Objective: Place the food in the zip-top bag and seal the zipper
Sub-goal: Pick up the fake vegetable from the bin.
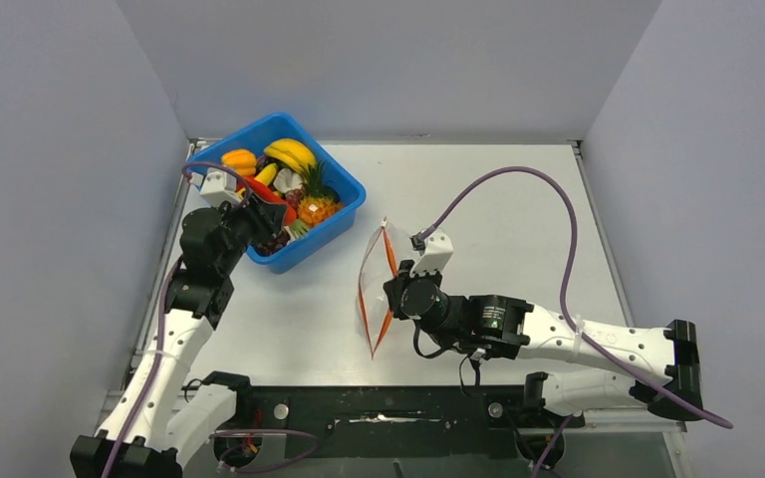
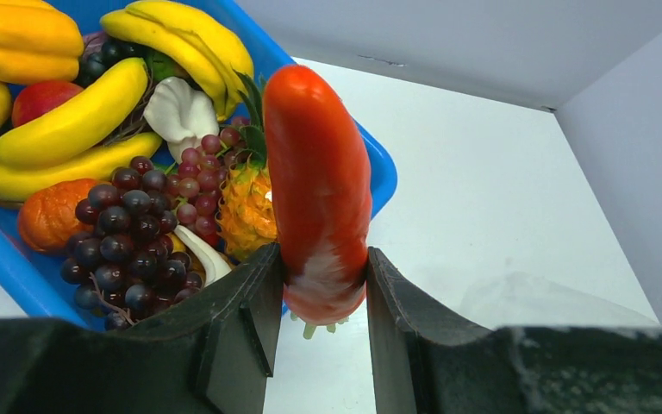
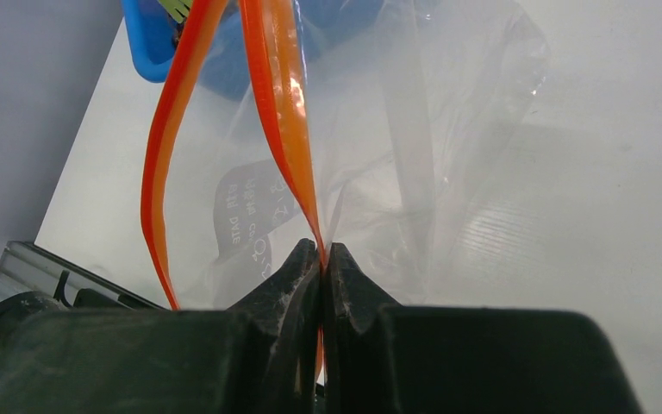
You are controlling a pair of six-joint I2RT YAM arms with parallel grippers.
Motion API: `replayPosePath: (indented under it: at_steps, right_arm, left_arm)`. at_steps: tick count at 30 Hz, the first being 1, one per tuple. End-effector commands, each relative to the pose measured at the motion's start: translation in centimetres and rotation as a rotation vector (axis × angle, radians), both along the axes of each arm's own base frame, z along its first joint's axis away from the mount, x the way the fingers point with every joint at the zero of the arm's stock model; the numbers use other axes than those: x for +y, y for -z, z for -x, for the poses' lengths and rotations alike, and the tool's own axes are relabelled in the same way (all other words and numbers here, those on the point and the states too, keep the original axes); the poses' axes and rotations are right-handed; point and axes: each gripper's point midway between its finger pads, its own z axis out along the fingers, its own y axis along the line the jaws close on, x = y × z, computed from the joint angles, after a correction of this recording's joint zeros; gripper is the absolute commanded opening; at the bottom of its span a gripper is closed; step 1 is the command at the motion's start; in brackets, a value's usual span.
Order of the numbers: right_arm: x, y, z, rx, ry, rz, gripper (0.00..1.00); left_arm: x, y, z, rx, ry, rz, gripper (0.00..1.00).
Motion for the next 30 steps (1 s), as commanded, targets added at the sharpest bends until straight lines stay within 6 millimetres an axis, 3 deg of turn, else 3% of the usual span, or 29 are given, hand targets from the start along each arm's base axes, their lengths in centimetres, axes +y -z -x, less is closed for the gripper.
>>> replayPosePath:
  at_steps: [1,11,17,19,30]
  right_arm:
    - [1.3,-2.8,-0.4,-0.029,0.013,-0.082,0.0]
    - [1.8,-1.3,-1.8,-0.001,0.053,-0.042,0.0]
    - [2.6,-1.5,-2.7,0.005,0.045,-0.066,0.0]
    - [2.8,-1.4,-3.1,0.014,0.045,-0.067,0.0]
    - [6.0,-1.9,-3.6,0.038,-0.022,-0.108,0.0]
  left_arm:
    - [-0.6,-2.4,1.6,-0.077,0.047,0.021,0.14]
    - [-3.3,-4.1,6.5,-0.118,0.224,0.161,0.14]
    - [-5.7,-5.5,10.0,-0.155,0.405,0.257,0.14]
    - [-6.5,-5.0,11.0,-0.14,0.46,0.297,0.14]
    - [-7.6,-8.6,15.0,-0.262,0.606,0.49,0.13]
